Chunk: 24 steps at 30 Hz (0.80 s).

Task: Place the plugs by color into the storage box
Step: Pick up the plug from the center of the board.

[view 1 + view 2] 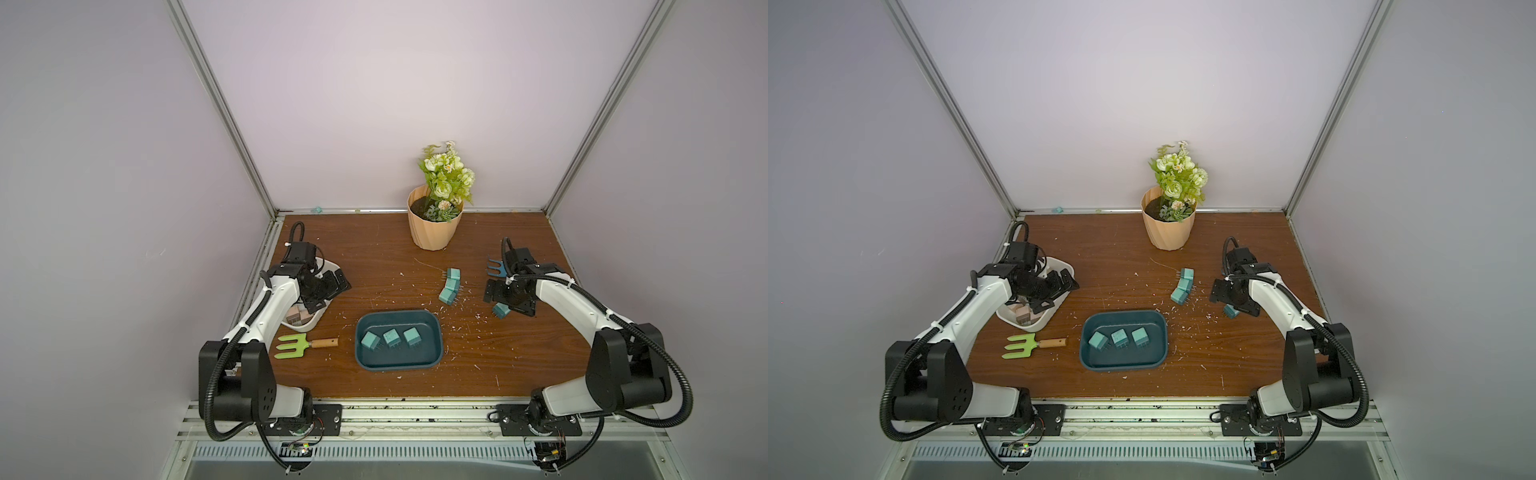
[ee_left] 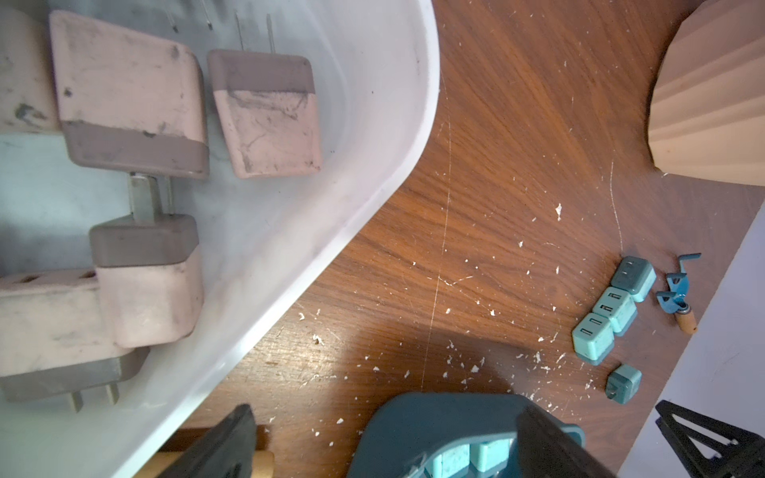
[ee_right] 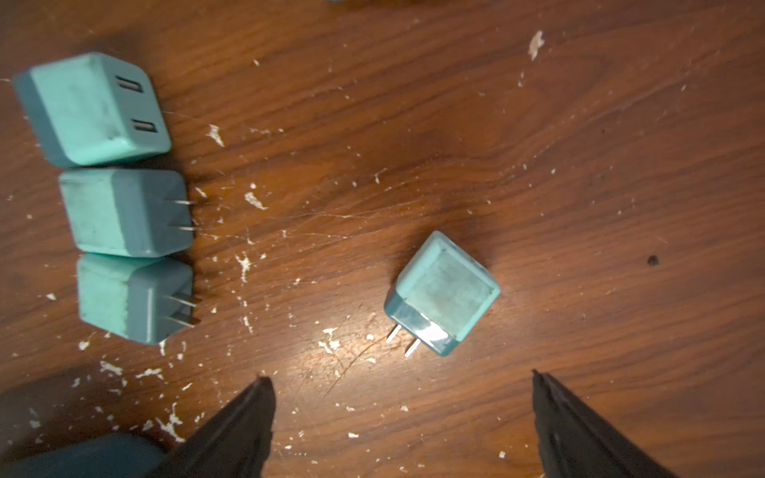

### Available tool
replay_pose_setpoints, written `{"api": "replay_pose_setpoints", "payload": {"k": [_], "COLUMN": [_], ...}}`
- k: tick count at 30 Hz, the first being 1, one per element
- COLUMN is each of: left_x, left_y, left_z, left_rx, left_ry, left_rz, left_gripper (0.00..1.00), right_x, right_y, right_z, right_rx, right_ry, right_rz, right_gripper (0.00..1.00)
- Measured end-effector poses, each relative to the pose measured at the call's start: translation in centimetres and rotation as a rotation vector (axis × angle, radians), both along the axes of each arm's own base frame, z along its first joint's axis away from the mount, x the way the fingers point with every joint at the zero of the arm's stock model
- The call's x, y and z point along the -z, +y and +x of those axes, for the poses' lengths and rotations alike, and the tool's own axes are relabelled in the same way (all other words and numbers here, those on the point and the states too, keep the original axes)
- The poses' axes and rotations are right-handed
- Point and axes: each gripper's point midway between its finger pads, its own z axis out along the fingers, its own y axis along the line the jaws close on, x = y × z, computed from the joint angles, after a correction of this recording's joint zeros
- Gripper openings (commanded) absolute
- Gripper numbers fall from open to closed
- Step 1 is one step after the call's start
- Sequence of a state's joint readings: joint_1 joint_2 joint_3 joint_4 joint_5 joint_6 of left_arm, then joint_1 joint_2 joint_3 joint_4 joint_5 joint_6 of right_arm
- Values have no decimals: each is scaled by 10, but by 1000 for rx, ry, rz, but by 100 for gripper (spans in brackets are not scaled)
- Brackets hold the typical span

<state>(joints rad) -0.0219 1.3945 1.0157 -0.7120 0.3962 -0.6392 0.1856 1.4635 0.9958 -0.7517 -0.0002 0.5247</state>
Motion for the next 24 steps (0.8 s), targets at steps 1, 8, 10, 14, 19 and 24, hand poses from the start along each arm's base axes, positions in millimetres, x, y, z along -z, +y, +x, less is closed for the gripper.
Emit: {"api": "replay_pose_setpoints", "payload": {"k": [1,8,10,14,19,24], "left_x": [0,3,4,3,3,3], "left_y": [0,0,0,0,0,0], "left_z": [0,-3,-4,-4,-4,-4], "left_rx": [0,0,0,0,0,0], "left_ry": [0,4,5,4,4,4], "left_rz": [0,0,0,-1,-1,-1], "left_gripper": [99,99,99,99,99,99], "right_x": [3,16,20,29,43,51], "right_y": [-1,-1,2,7,15,14], "right_z": [-1,-4,-2,4,6,9], "right_rx": [11,44,38,17,-29,-74], "right_ry": [3,6,5,11,42,68], "right_rz": [2,17,27,48,72,48], "right_gripper": [99,99,98,97,95,95]}}
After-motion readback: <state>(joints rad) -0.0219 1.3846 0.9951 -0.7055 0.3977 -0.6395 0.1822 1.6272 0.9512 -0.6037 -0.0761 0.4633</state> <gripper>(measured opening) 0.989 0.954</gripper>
